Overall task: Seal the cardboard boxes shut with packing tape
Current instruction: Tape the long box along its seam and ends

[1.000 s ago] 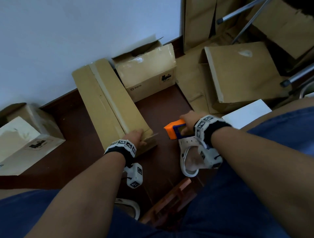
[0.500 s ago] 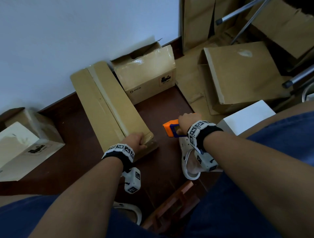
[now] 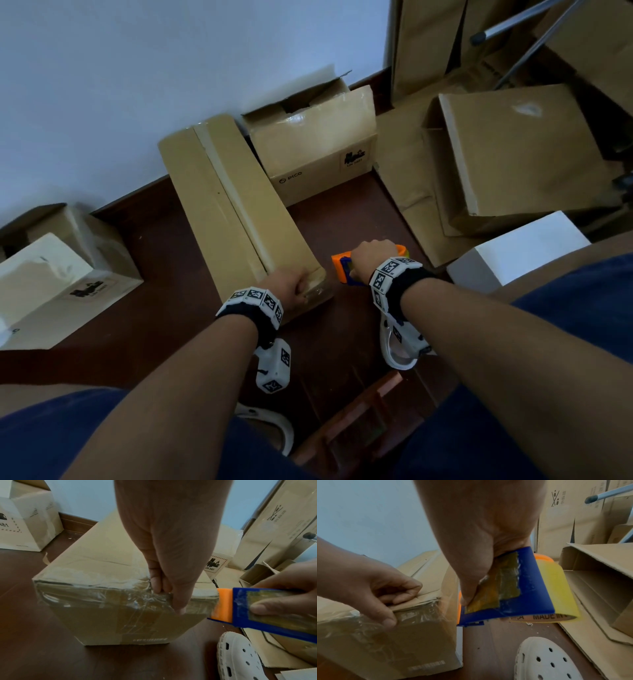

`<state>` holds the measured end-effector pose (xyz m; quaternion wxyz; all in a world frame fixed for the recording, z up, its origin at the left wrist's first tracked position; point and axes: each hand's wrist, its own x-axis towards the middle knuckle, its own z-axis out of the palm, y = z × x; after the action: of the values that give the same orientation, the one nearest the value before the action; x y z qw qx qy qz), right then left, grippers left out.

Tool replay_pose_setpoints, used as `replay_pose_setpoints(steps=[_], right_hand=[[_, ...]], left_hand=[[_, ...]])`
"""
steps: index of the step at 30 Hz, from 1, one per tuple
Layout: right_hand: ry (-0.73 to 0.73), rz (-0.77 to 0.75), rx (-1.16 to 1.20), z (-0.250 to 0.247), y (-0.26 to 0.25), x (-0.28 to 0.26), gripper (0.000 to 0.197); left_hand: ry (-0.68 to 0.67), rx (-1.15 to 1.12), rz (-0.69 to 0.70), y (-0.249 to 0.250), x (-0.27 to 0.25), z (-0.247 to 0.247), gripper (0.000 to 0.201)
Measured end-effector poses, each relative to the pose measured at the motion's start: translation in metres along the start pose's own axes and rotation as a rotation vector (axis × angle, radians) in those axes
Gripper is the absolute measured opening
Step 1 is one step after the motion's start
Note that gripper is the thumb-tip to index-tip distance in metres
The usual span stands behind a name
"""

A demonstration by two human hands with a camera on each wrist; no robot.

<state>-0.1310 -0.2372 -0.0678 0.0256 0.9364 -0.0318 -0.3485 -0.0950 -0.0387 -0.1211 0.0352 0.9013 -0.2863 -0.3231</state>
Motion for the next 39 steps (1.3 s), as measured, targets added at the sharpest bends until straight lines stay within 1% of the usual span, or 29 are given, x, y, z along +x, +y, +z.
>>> replay_pose_setpoints(steps=[2,6,10,12,15,17,19,21,24,28,32,33,34,36,37,38,39], right_hand=[[0.004,-0.024,-0.02,-0.001,-0.007,0.003,0.035],[-0.023,-0.08,-0.021,-0.003,-0.017,0.01,0.023],[-0.015,-0.116,-0.058,-0.008,-0.017,0.015,0.027],[0.005,-0.12,-0.058,-0.006,-0.021,0.02,0.025],[0.031,-0.072,0.013,0.008,-0.033,0.028,0.023],[-0.021,-0.03,0.106,0.014,-0.033,0.037,0.027],[-0.079,0.007,0.221,0.014,-0.022,0.043,0.035],[-0.105,0.088,0.367,0.014,-0.007,0.047,0.039],[-0.075,0.182,0.523,0.014,0.011,0.047,0.041],[-0.037,0.214,0.567,0.023,0.016,0.045,0.043],[-0.015,0.205,0.63,0.035,0.019,0.038,0.051],[-0.001,0.208,0.639,0.037,0.021,0.036,0.052],[0.009,0.215,0.649,0.039,0.023,0.033,0.053],[0.033,0.22,0.673,0.043,0.028,0.029,0.052],[0.051,0.221,0.686,0.045,0.031,0.027,0.052],[0.063,0.227,0.703,0.046,0.033,0.026,0.052],[0.076,0.227,0.719,0.048,0.035,0.024,0.052]], left_hand=[[0.003,0.02,0.008,0.001,0.0,0.001,0.029],[-0.023,0.023,0.02,0.0,0.0,0.003,0.025],[-0.025,0.019,0.04,-0.003,0.002,0.005,0.027],[-0.031,0.029,0.043,-0.004,0.002,0.005,0.03],[-0.031,0.029,0.048,-0.004,0.001,0.006,0.031],[-0.023,0.011,0.075,-0.005,0.0,0.006,0.028],[-0.011,-0.02,0.076,-0.008,-0.001,0.008,0.026],[-0.013,-0.044,0.068,-0.012,0.0,0.01,0.029],[-0.029,-0.039,0.057,-0.012,0.005,0.006,0.031],[-0.035,0.116,0.059,-0.005,0.002,-0.003,0.032],[-0.133,0.282,0.112,0.001,0.0,-0.025,0.037],[-0.114,0.315,0.15,0.003,0.001,-0.031,0.037],[-0.054,0.337,0.203,0.006,0.003,-0.033,0.037],[0.135,0.337,0.327,0.014,0.009,-0.029,0.043],[0.184,0.335,0.359,0.02,0.012,-0.025,0.045],[0.174,0.355,0.368,0.025,0.015,-0.021,0.046],[0.125,0.393,0.358,0.029,0.018,-0.016,0.044]])
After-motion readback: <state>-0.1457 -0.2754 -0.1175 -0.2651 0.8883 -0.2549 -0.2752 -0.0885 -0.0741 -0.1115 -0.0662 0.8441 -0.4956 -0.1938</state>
